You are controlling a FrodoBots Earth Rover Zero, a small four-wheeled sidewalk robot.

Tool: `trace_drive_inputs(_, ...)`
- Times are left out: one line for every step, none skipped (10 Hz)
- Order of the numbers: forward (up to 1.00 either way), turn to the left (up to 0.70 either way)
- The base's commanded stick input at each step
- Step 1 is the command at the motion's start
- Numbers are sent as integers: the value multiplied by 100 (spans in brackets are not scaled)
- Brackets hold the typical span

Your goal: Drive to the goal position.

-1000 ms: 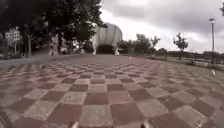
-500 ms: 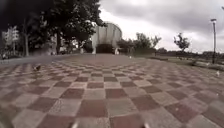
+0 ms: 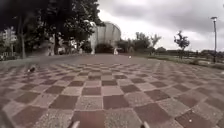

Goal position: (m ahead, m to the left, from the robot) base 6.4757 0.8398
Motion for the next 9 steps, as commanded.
trace_drive_inputs(50,1)
trace_drive_inputs(50,7)
trace_drive_inputs(50,5)
trace_drive_inputs(50,1)
trace_drive_inputs(50,0)
trace_drive_inputs(50,0)
trace_drive_inputs(50,13)
trace_drive_inputs(50,12)
trace_drive_inputs(50,6)
